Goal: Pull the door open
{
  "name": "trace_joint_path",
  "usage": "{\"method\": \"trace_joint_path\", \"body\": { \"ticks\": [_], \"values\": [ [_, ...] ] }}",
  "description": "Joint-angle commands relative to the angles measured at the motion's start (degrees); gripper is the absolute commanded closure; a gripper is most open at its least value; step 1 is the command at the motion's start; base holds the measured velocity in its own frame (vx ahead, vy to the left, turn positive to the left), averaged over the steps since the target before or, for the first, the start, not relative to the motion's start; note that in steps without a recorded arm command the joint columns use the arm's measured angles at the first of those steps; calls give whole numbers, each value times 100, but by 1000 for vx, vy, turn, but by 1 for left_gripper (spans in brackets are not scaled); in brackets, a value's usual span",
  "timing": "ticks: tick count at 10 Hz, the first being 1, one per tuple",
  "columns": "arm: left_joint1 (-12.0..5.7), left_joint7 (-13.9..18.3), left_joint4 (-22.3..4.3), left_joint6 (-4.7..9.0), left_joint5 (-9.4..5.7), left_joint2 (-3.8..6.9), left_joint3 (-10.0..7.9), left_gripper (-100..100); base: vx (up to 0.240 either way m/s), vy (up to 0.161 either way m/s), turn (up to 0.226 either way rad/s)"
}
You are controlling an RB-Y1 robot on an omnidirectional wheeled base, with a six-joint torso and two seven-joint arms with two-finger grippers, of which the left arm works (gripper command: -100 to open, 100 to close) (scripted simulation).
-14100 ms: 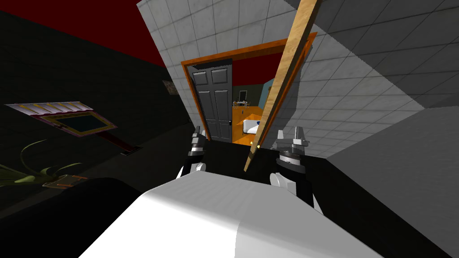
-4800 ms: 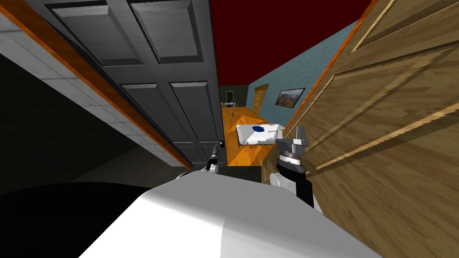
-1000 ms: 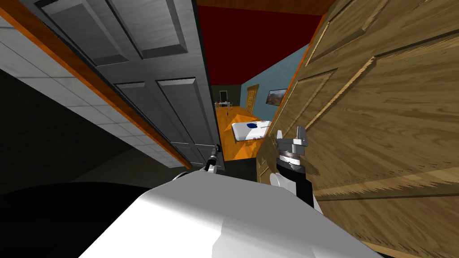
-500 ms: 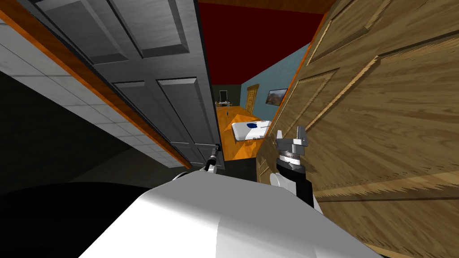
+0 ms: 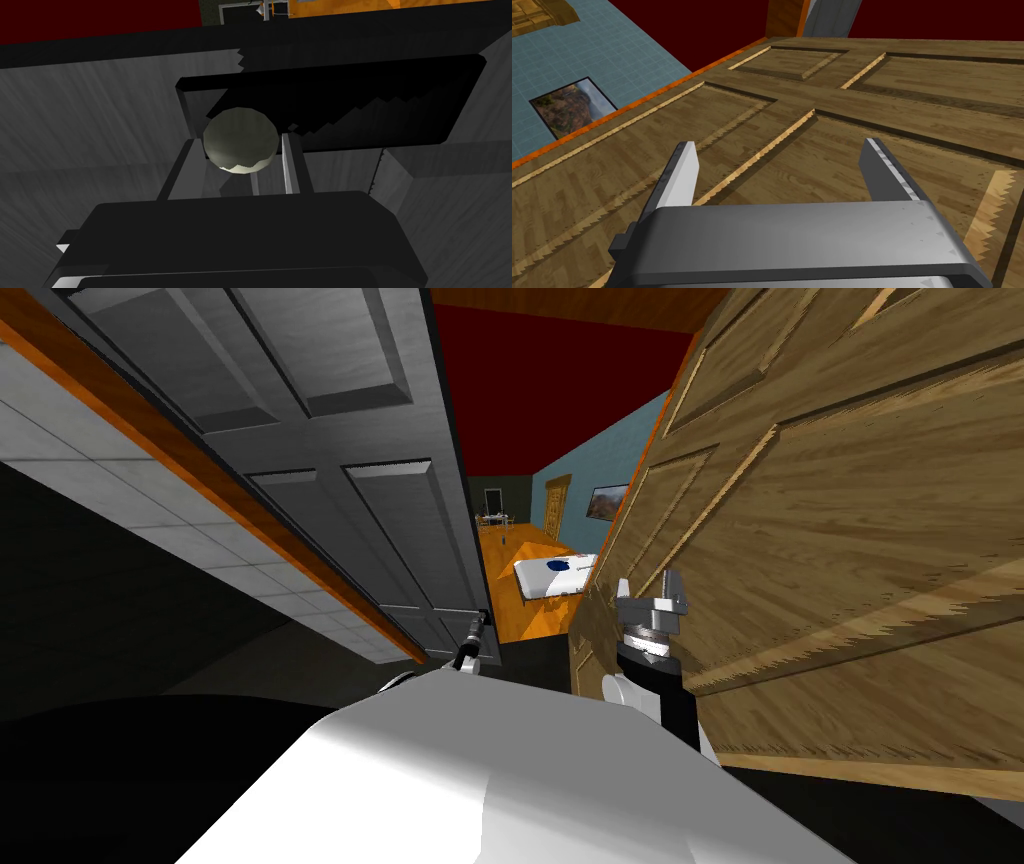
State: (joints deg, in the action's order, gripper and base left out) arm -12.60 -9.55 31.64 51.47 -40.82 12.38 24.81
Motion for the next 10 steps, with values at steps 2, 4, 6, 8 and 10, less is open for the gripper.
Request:
{"method": "trace_joint_path", "body": {
  "ticks": [2,4,6,8,10],
  "values": [
    [109,196,-12,57,-16,198,77,100,-187,26,-135],
    [154,341,-11,99,-22,331,143,100,-70,-7,-51],
    [154,341,-11,99,-22,331,143,100,-40,7,-44],
    [154,341,-11,99,-22,331,143,100,3,-2,2],
    [154,341,-11,99,-22,331,143,100,0,0,0]
  ]
}}
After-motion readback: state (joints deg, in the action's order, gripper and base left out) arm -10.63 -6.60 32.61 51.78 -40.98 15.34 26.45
